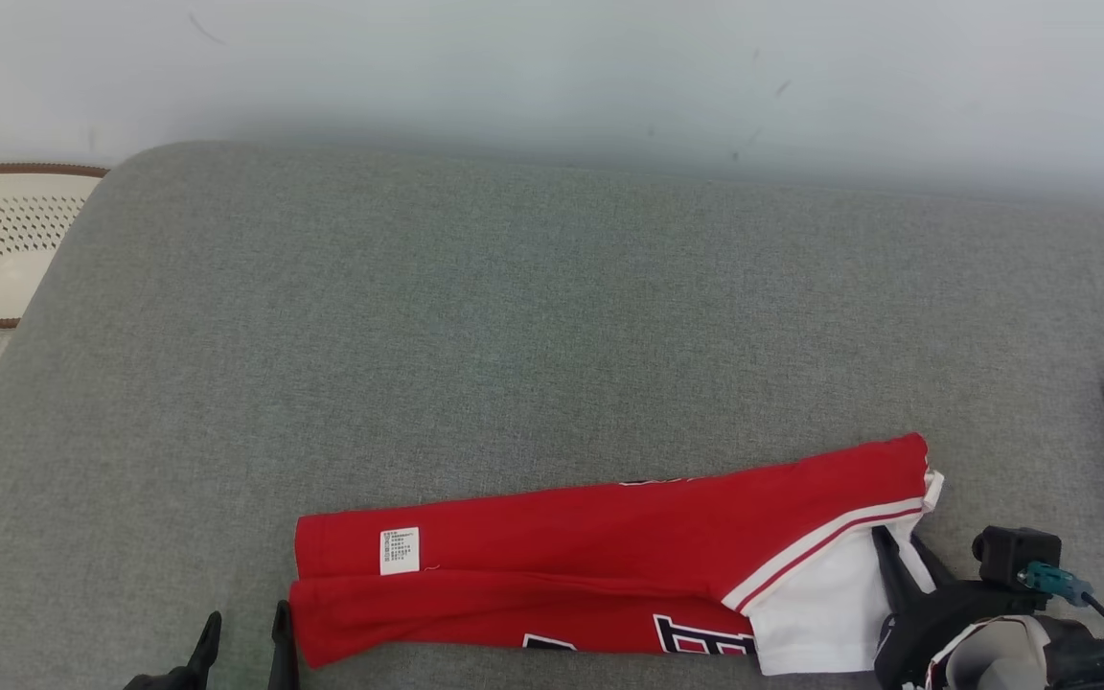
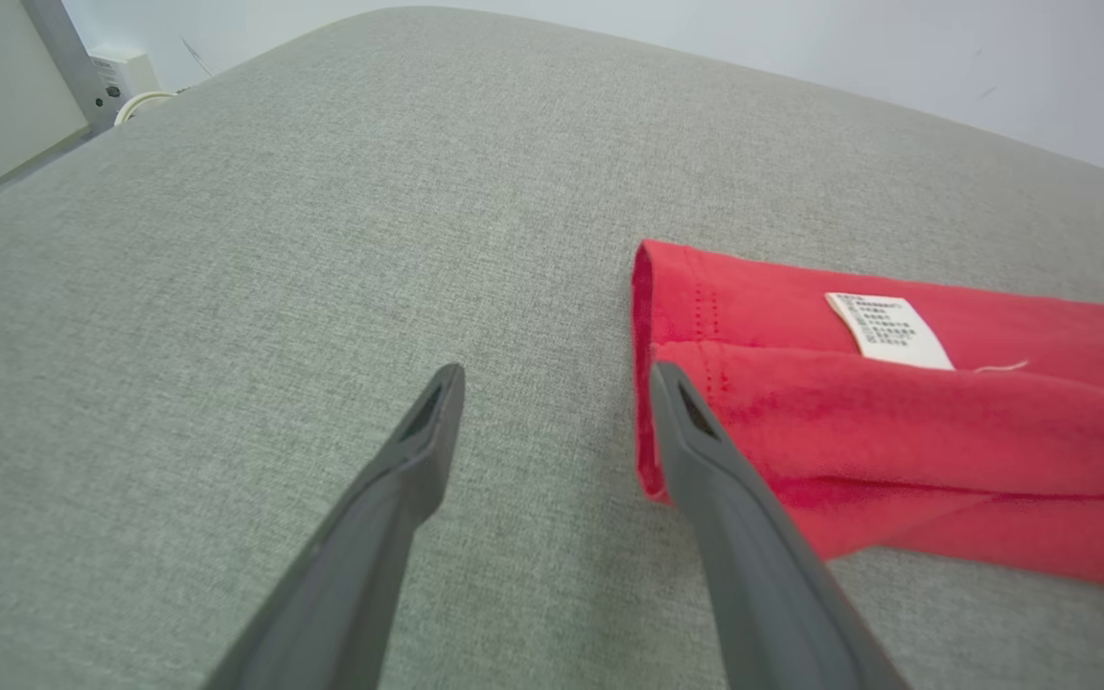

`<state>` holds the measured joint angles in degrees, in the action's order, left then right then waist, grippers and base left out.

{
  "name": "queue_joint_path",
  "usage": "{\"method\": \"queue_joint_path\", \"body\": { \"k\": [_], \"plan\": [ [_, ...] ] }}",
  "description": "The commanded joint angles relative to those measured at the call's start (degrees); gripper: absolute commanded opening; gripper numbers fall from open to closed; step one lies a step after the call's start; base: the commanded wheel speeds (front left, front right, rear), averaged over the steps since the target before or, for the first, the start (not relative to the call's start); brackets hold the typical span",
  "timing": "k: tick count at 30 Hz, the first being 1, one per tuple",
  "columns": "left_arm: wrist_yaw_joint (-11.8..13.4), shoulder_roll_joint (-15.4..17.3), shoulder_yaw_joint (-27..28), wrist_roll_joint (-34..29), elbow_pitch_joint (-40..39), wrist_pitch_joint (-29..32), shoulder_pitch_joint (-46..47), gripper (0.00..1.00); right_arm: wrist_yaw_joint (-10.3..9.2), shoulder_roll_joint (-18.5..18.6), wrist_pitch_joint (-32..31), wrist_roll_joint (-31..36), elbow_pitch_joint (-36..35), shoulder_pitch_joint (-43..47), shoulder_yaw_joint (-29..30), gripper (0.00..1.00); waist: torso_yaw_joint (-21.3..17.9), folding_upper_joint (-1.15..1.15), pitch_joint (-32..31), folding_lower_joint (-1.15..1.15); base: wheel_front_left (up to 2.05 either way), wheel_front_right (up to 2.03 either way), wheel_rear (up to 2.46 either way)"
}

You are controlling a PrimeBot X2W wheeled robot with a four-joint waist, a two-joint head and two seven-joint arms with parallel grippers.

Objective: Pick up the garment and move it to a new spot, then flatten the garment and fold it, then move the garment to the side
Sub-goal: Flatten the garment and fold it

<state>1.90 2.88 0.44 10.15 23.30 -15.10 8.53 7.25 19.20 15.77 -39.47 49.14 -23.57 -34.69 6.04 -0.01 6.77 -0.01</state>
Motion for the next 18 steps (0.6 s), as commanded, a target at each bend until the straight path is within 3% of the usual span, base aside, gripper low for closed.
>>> {"method": "queue_joint_path", "body": {
  "k": [1,5,9,18],
  "plan": [
    [0.07,0.06,-0.04,-0.51,-0.24,-0.04,0.39,1.0,0.42,-2.55,-1.63,-0.38,1.43,1.62,-2.0,0.0,0.06,0.01,0.03,0.01,0.0,0.0,0.0],
    [-0.09,0.07,-0.09,-1.09,-0.79,-0.03,-0.05,1.0,0.09,0.63,-1.32,-2.05,3.3,0.21,-1.78,0.0,-0.31,0.01,-0.33,0.01,0.0,0.0,0.0],
    [-0.27,0.04,-0.01,-1.14,-1.24,-0.03,-0.46,1.0,-0.08,4.36,-0.87,-1.24,3.51,-1.4,3.05,0.0,-1.39,0.01,-1.12,0.01,0.0,0.0,0.0],
    [-0.72,0.07,-1.53,-0.6,-1.35,-0.04,-1.49,1.0,0.19,6.52,-0.64,6.77,-1.62,-0.08,15.48,0.0,-5.54,0.01,-2.75,0.01,0.0,0.0,0.0]
  ]
}}
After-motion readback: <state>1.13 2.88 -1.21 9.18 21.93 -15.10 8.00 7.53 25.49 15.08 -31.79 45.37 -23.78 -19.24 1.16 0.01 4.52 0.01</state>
